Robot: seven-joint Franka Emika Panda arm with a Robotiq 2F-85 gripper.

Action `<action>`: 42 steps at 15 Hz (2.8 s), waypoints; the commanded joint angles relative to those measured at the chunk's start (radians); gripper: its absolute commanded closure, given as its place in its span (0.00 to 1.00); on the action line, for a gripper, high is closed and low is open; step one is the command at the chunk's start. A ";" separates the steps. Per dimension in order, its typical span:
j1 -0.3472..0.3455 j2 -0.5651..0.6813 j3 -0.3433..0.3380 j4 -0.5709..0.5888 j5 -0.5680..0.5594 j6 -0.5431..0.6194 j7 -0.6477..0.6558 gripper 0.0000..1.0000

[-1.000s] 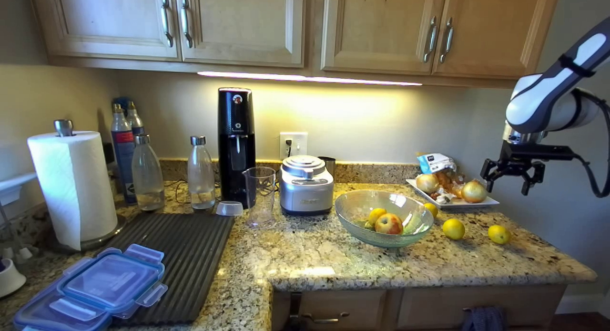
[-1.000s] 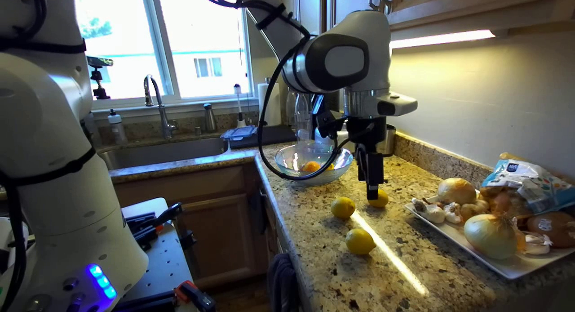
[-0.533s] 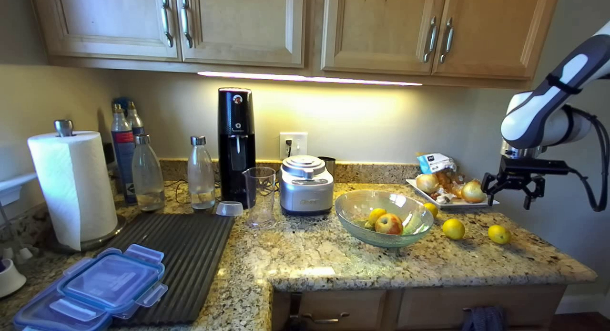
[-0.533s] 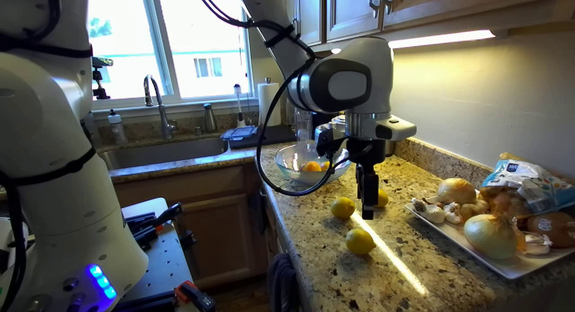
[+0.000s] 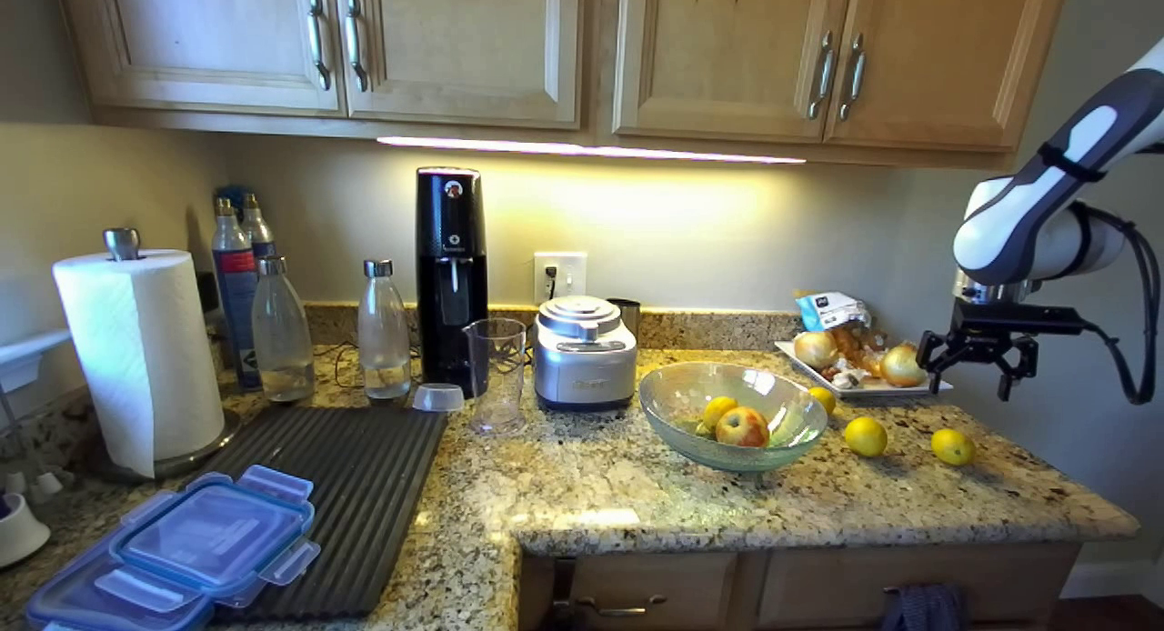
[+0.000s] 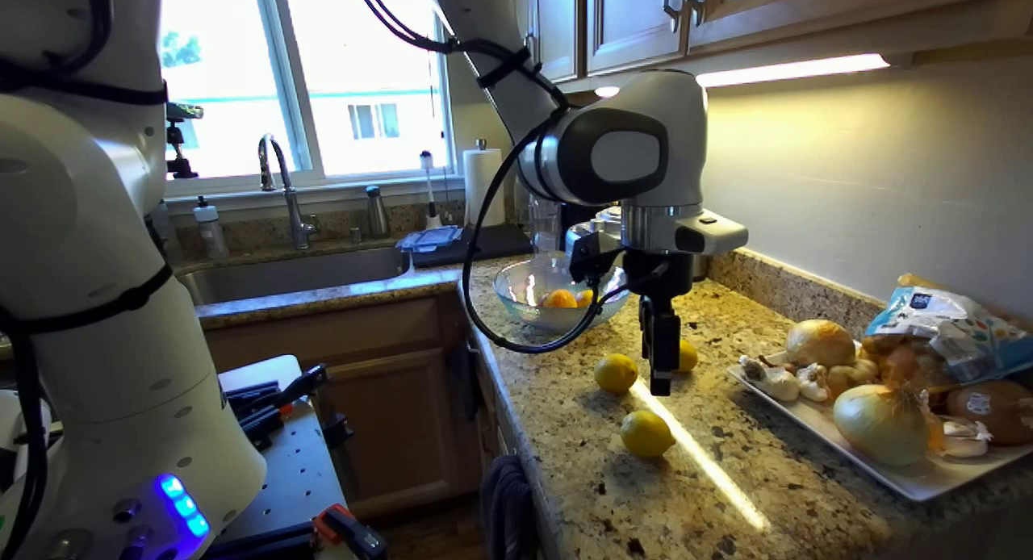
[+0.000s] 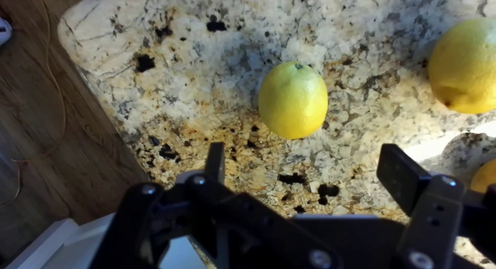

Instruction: Put all the apples on the table into the colourless bowl

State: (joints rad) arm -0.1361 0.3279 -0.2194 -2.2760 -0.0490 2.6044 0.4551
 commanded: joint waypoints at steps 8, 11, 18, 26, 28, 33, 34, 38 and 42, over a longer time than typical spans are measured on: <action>-0.045 0.162 0.015 0.057 0.209 0.091 -0.063 0.00; -0.066 0.199 0.027 0.079 0.264 0.114 -0.101 0.00; -0.086 0.238 0.037 0.095 0.313 0.091 -0.143 0.00; -0.077 0.243 0.040 0.076 0.302 0.096 -0.163 0.00; -0.079 0.244 0.042 0.078 0.303 0.090 -0.170 0.00; -0.072 0.236 0.041 0.066 0.298 0.068 -0.171 0.04; -0.072 0.232 0.043 0.060 0.298 0.068 -0.174 0.05; -0.068 0.226 0.046 0.047 0.295 0.069 -0.178 0.00; -0.073 0.225 0.058 0.042 0.299 0.078 -0.198 0.15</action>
State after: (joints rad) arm -0.1976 0.5875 -0.1734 -2.2004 0.2393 2.6900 0.2929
